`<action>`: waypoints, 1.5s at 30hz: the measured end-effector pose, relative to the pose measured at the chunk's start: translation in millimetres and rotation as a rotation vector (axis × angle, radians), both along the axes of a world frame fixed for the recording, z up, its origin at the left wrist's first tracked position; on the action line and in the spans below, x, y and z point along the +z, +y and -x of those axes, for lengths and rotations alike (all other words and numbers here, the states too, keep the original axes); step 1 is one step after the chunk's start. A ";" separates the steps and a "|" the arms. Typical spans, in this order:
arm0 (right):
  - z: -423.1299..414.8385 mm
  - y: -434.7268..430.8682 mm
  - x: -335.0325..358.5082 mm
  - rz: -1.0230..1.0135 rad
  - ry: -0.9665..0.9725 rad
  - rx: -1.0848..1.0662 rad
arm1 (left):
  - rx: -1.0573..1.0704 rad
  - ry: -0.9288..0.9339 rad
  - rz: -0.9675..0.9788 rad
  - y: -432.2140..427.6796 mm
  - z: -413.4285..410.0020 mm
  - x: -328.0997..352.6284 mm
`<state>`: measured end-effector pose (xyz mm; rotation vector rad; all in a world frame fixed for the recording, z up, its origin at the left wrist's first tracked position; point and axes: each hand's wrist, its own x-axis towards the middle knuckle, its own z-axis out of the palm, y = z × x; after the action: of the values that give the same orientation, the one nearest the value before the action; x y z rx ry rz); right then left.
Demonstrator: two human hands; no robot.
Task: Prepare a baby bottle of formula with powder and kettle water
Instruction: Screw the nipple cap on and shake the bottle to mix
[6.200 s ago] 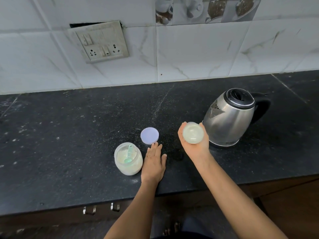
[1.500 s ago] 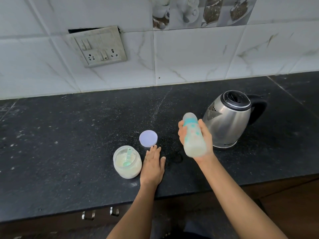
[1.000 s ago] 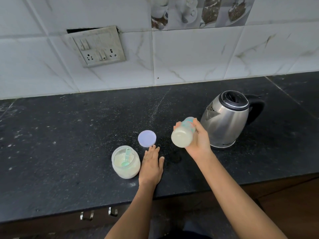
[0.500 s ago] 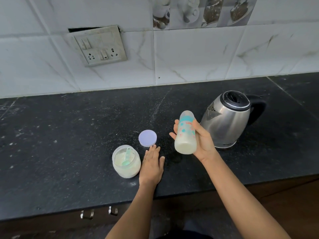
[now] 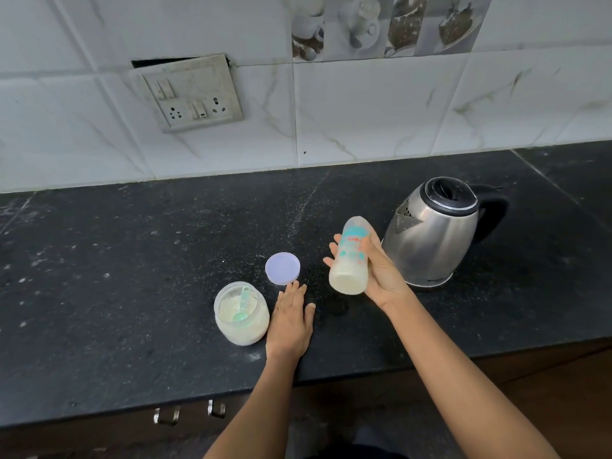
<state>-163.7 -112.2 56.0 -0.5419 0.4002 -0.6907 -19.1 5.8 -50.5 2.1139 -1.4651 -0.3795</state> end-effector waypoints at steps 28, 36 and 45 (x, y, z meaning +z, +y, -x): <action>-2.3 7.8 30.4 0.472 0.191 0.119 | -0.006 -0.009 0.013 0.8 -0.5 0.4; 7.2 12.9 28.2 0.465 0.184 0.108 | -0.007 0.009 -0.023 0.8 -1.0 0.5; 5.6 12.1 32.2 0.455 0.228 -0.008 | -0.012 0.013 0.002 1.0 -1.1 2.8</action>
<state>-169.3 -100.2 88.2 -1.0564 0.4594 -0.7333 -18.0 6.8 -47.7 2.0983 -1.4705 -0.3944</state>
